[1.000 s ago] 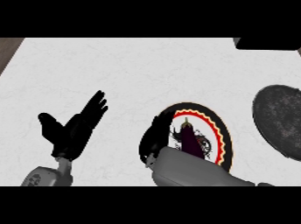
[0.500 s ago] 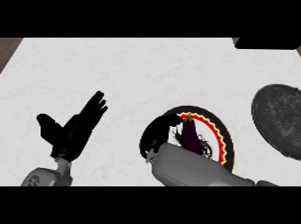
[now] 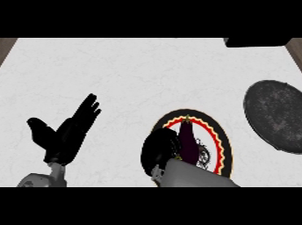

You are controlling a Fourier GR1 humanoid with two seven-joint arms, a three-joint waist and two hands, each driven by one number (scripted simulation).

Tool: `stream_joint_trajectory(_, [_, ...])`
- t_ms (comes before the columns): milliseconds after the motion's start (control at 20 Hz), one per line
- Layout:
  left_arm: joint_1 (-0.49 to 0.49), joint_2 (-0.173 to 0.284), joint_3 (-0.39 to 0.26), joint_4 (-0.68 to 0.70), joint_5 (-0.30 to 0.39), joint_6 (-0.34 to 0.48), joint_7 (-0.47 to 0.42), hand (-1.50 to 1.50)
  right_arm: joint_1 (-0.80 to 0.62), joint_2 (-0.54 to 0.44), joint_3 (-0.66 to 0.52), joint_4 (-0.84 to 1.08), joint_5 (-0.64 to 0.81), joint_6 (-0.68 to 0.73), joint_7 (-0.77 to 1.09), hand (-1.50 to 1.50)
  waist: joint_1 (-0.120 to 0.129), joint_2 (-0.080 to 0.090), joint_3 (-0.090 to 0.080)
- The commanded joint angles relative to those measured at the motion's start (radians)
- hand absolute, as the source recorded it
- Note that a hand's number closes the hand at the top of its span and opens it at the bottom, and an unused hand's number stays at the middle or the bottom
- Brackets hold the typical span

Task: Pick the bell pepper from the plate and place it in the pan

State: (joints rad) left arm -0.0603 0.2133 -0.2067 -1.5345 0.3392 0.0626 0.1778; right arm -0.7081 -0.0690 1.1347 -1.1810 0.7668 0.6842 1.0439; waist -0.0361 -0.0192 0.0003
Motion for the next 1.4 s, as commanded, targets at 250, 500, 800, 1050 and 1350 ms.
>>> stream_joint_trajectory(250, [0.050, 0.015, 0.039, -0.009, 0.014, 0.008, -0.016, 0.00, 0.310, -0.229, -0.095, -0.489, 0.028, -0.397, -0.121, 1.50, -0.074, -0.009, 0.005])
stream_joint_trajectory(500, [0.066, 0.011, 0.043, -0.011, 0.012, 0.016, -0.020, 0.00, 0.372, -0.378, -0.106, -0.770, 0.210, -0.596, -0.112, 1.50, -0.080, -0.018, 0.004])
stream_joint_trajectory(800, [0.068, 0.016, 0.039, -0.031, 0.009, 0.007, -0.021, 0.00, 0.556, -0.531, -0.235, -1.095, 0.250, -0.823, -0.121, 1.50, -0.060, 0.000, 0.005])
stream_joint_trajectory(1050, [0.042, -0.017, -0.005, -0.045, -0.012, 0.013, -0.012, 0.00, 0.760, -0.601, -0.332, -1.254, 0.158, -1.020, -0.180, 1.50, -0.024, 0.015, 0.005])
stream_joint_trajectory(1350, [0.044, -0.005, -0.018, -0.090, -0.010, -0.001, 0.030, 0.00, 0.936, -0.725, -0.482, -1.091, -0.019, -1.310, -0.407, 1.50, 0.019, 0.021, 0.006])
